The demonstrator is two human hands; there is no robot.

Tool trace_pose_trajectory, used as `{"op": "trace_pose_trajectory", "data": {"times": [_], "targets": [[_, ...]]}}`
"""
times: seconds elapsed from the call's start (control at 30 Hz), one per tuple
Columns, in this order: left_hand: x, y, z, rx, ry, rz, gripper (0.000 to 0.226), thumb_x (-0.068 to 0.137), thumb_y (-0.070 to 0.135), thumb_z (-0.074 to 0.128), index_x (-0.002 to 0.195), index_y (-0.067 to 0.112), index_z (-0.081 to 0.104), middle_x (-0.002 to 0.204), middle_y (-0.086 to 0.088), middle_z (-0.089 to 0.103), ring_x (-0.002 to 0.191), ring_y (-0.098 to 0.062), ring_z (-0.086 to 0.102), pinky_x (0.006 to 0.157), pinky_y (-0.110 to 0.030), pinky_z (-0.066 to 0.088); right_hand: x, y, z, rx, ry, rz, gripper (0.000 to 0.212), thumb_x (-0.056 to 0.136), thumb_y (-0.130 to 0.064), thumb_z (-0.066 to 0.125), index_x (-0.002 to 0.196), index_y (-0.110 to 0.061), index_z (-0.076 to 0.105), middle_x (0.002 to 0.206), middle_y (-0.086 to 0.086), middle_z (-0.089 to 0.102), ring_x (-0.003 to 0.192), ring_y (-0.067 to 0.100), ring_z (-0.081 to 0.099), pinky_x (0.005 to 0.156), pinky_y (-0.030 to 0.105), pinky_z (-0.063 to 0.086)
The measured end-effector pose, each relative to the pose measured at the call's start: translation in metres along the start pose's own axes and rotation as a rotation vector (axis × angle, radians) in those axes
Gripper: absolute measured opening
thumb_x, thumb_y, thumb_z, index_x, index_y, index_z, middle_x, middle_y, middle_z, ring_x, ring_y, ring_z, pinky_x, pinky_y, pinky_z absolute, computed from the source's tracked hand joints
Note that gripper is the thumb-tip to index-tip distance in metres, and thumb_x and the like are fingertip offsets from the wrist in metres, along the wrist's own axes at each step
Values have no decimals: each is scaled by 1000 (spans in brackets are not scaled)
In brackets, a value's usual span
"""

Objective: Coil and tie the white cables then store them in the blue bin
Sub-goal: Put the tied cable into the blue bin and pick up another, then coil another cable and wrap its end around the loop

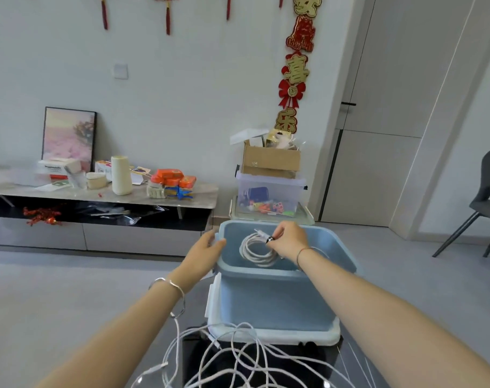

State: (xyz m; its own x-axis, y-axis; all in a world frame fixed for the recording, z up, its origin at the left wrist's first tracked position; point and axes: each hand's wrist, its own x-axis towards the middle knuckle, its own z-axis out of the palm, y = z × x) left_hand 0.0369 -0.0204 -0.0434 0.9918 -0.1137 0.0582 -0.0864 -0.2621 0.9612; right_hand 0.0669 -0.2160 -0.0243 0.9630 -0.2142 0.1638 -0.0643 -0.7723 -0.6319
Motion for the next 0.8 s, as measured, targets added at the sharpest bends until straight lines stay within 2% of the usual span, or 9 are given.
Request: {"op": "trace_pose_trajectory", "data": {"times": [0.07, 0.17, 0.23, 0.3, 0.43, 0.5, 0.57, 0.63, 0.8], "targets": [[15, -12, 2, -24, 5, 3, 48, 98, 19, 48, 144, 15, 35, 108, 4, 55, 74, -1, 53, 48, -3, 42, 12, -1, 20, -72, -110, -14, 29, 74, -13, 74, 63, -23, 49, 78, -1, 60, 83, 24, 63, 72, 30, 50], [27, -22, 5, -48, 24, 25, 46, 95, 19, 54, 139, 20, 42, 109, 0, 62, 82, -18, 61, 64, -23, 50, 25, -4, 37, -123, -248, -26, 30, 74, -12, 76, 64, -21, 49, 78, -2, 57, 80, 20, 56, 68, 26, 45], [32, -26, 6, -71, 39, 29, 44, 94, 18, 55, 137, 23, 44, 112, -1, 62, 83, -18, 61, 69, -30, 50, 34, -1, 44, -121, -323, -21, 29, 74, -15, 79, 68, -21, 51, 86, 1, 59, 82, 19, 55, 71, 26, 44], [34, -29, 6, -78, 46, 32, 42, 95, 19, 55, 135, 24, 46, 112, 2, 60, 83, -12, 61, 67, -23, 51, 36, 3, 44, -158, -408, -10, 19, 75, -19, 79, 82, -16, 60, 99, 7, 63, 89, 20, 56, 77, 27, 44], [30, -28, 6, -78, 75, 38, 45, 95, 24, 55, 138, 21, 43, 121, 0, 58, 80, -4, 59, 58, -14, 49, 30, 6, 29, -160, -382, -48, 42, 80, -21, 75, 117, -6, 61, 120, 9, 61, 111, 25, 57, 97, 32, 45], [19, -24, 4, -52, 87, 61, 48, 94, 26, 57, 139, 17, 43, 124, -1, 58, 83, -5, 60, 63, -14, 51, 19, 0, 11, -50, -344, -85, 38, 80, -17, 74, 115, -7, 63, 118, 10, 63, 109, 23, 59, 95, 30, 46], [5, -22, 3, -18, 79, 75, 55, 91, 30, 61, 141, 15, 42, 133, -3, 55, 105, -13, 59, 88, -26, 53, 5, -5, -7, 76, -315, -109, 28, 79, -13, 74, 106, -9, 65, 111, 10, 66, 104, 21, 62, 91, 27, 47], [-13, -19, 3, 32, 64, 78, 63, 89, 33, 63, 144, 14, 37, 141, -3, 48, 125, -18, 49, 106, -35, 41, -17, -10, -23, 184, -290, -129, 21, 79, -10, 74, 97, -12, 66, 102, 7, 68, 96, 17, 63, 90, 27, 48], [-62, -17, 9, 131, 55, 141, 69, 87, 29, 67, 145, 15, 33, 146, 0, 40, 134, -15, 37, 103, -21, 30, -83, -7, -45, 326, -275, -196, 17, 78, -6, 75, 92, -11, 67, 95, 4, 69, 87, 12, 64, 85, 21, 51]]}}
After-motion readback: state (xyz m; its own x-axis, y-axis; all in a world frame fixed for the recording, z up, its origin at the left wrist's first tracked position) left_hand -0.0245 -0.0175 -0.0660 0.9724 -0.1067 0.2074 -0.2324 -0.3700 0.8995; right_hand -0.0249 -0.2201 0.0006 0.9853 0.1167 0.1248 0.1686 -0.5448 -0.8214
